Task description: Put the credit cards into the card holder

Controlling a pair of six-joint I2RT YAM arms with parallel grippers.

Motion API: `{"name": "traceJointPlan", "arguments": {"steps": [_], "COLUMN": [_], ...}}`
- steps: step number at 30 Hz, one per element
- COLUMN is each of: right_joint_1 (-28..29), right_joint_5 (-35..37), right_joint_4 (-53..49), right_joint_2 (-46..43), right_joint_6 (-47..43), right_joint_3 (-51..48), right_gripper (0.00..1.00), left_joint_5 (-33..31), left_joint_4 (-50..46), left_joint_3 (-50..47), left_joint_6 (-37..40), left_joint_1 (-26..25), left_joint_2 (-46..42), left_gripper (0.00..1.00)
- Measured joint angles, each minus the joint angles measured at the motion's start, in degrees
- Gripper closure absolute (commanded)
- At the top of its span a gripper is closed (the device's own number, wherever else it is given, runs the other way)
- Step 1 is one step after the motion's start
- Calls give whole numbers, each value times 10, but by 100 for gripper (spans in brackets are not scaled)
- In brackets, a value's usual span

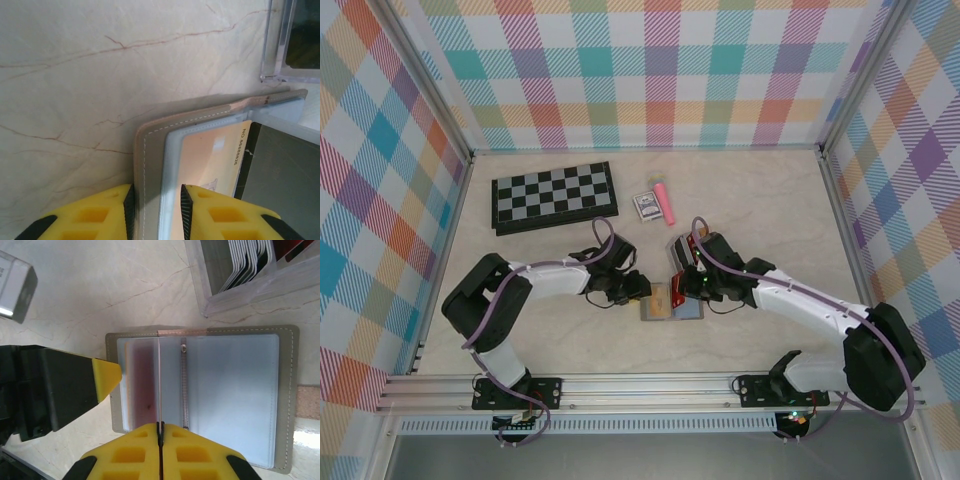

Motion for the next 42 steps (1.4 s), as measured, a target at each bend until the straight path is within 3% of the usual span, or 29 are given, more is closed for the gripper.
{"name": "traceJointPlan", "arguments": {"steps": [9,15,21,25,31,42], "right_joint_1": [0,0,-12,-18,-16,-16], "right_joint_5": [-3,57,117,80,-2,-38], "right_joint_4": [0,-46,-87,-34,78,176], "right_joint_2": [6,1,-87,-116,-42,18], "right_joint_6": [0,4,-1,-4,11,20], "right_joint_3": [0,11,8,-13,-69,-105], "right_gripper": [92,93,92,93,94,94], "left_joint_5": [-39,-54,-57,-48,-23,-12], "left_joint_4": [0,0,-1,2,5,6], "left_joint_3": [-17,-18,-19,-19,-19,-17], "left_joint_6": [-10,-11,-11,-11,-10,-11], "left_joint_1": [0,0,0,0,0,0], "left_joint_2": [-63,-83,-82,-67,-31,-14], "left_gripper": [49,46,48,48,51,57]}}
